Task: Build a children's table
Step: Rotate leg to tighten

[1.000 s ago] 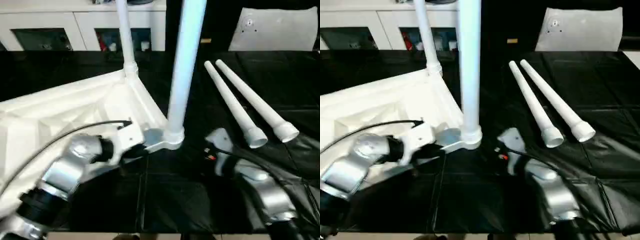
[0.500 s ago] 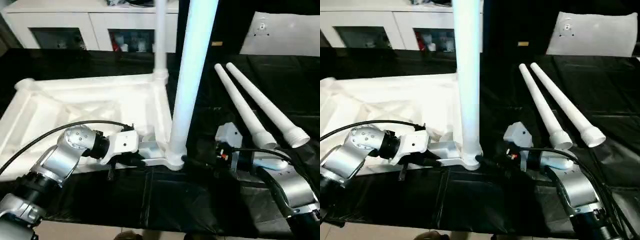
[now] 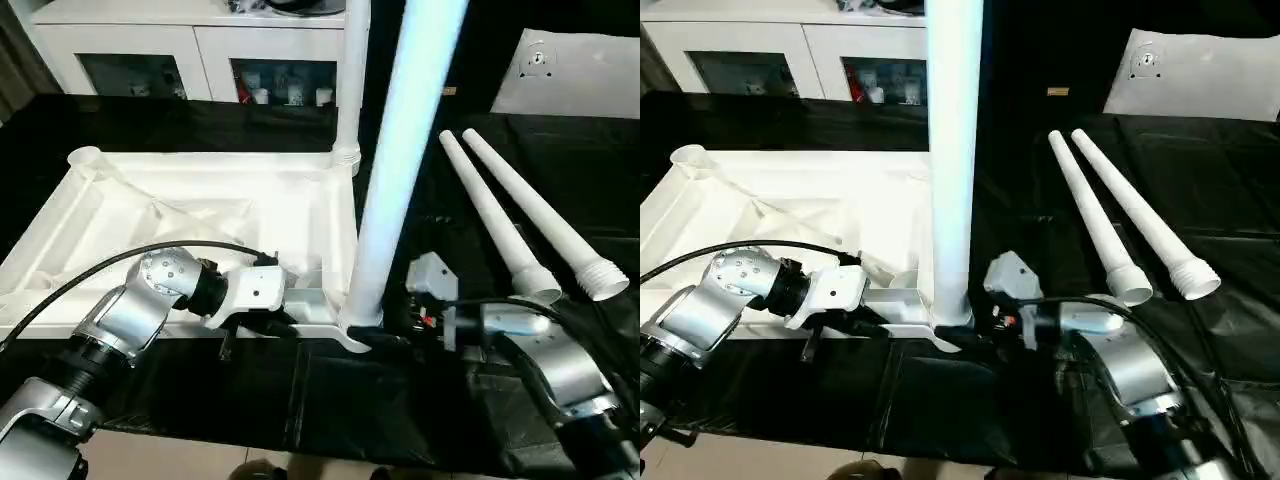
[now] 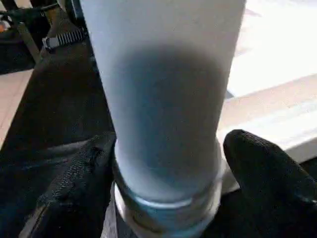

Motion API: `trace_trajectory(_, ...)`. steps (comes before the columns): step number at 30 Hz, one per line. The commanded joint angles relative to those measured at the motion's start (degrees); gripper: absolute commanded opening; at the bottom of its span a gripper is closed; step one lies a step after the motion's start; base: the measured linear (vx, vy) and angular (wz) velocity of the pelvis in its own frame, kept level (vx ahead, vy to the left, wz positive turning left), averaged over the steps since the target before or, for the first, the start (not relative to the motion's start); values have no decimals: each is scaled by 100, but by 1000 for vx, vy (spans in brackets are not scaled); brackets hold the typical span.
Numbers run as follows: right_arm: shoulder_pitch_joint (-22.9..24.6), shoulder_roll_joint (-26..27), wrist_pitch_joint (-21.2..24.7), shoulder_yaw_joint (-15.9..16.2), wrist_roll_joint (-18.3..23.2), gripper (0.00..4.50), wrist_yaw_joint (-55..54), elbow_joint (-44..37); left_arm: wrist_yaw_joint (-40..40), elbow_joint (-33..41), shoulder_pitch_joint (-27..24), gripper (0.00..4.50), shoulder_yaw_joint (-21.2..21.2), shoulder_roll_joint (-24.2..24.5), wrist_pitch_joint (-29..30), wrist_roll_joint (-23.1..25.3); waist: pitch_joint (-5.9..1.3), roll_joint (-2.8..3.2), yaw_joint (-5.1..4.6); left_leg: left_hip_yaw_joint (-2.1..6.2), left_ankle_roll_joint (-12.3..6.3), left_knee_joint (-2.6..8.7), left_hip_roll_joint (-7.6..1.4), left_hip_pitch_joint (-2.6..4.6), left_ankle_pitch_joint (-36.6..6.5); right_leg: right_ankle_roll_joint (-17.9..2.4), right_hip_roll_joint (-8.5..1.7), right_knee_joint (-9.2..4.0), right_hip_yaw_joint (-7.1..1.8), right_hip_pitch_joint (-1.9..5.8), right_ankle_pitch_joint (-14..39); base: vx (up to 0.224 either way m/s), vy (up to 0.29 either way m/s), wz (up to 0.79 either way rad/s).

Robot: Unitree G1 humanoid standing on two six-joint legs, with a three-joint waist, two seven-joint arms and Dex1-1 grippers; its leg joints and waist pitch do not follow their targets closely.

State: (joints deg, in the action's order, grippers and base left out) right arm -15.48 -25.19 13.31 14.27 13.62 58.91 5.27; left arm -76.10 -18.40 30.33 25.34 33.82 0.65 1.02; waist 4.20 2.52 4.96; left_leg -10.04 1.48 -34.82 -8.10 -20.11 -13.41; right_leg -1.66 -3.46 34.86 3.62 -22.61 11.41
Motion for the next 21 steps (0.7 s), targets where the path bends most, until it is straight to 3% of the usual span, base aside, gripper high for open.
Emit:
trace_trajectory(1,-99,9,36,-13,42,329,-31,38,-293,35,-34,0,275,-33,-166,97,-396,1,-36,188,-378,402,-542,10,-272,-1622,-598,-316,-373,326,328,0,0,0)
trace_trajectory(5,-93,20,90,47,94,288,53,27,-304,-28,-19,0,271,-48,-203,118,-406,-2,-29,188,-402,392,-536,3,-216,-1596,-596,-309,-368,325,282,0,0,0)
trace_trajectory(12,-26,6,151,34,109,275,153,-25,-286,-57,-31,0,256,-52,-198,116,-414,3,-25,190,-409,388,-539,1,-192,-1603,-586,-298,-359,326,255,0,0,0)
trace_trajectory(13,70,31,205,3,169,275,105,-121,14,-61,-79,0,153,-131,-11,143,-394,82,-22,196,-392,386,-538,-1,-207,-1611,-582,-292,-359,311,236,0,0,0)
trace_trajectory(14,182,69,277,-35,228,274,19,-231,390,-55,-125,0,31,-234,268,184,-395,31,-32,188,-394,390,-542,12,-273,-1617,-578,-317,-361,313,230,0,0,0)
trace_trajectory(16,335,154,311,-73,255,274,-160,-367,862,-36,-182,0,-176,-425,561,141,-387,32,-11,189,-378,394,-549,24,-310,-1630,-592,-325,-367,306,272,0,0,0)
trace_trajectory(17,476,285,339,-122,231,274,-440,-468,1279,40,-252,0,-374,-621,889,64,-357,28,-15,167,-279,418,-565,50,-548,-1609,-595,-374,-381,295,620,0,0,0)
trace_trajectory(19,563,403,365,-159,176,274,-704,-510,1617,99,-295,0,-521,-775,1116,30,-330,27,-23,189,-210,449,-540,32,-802,-1469,-602,-427,-371,312,1240,0,0,0)
trace_trajectory(20,711,773,187,-215,-127,274,-1453,-460,2183,315,-390,0,-777,-1090,1651,-63,-282,42,-50,189,-134,471,-535,55,-1046,-1297,-598,-503,-370,261,1809,-62,11,3)
trace_trajectory(21,747,912,202,-235,-195,274,-1693,-432,2412,366,-415,0,-855,-1209,1799,-50,-253,31,-89,211,-58,497,-525,47,-1224,-1151,-612,-566,-353,253,2279,-52,4,0)
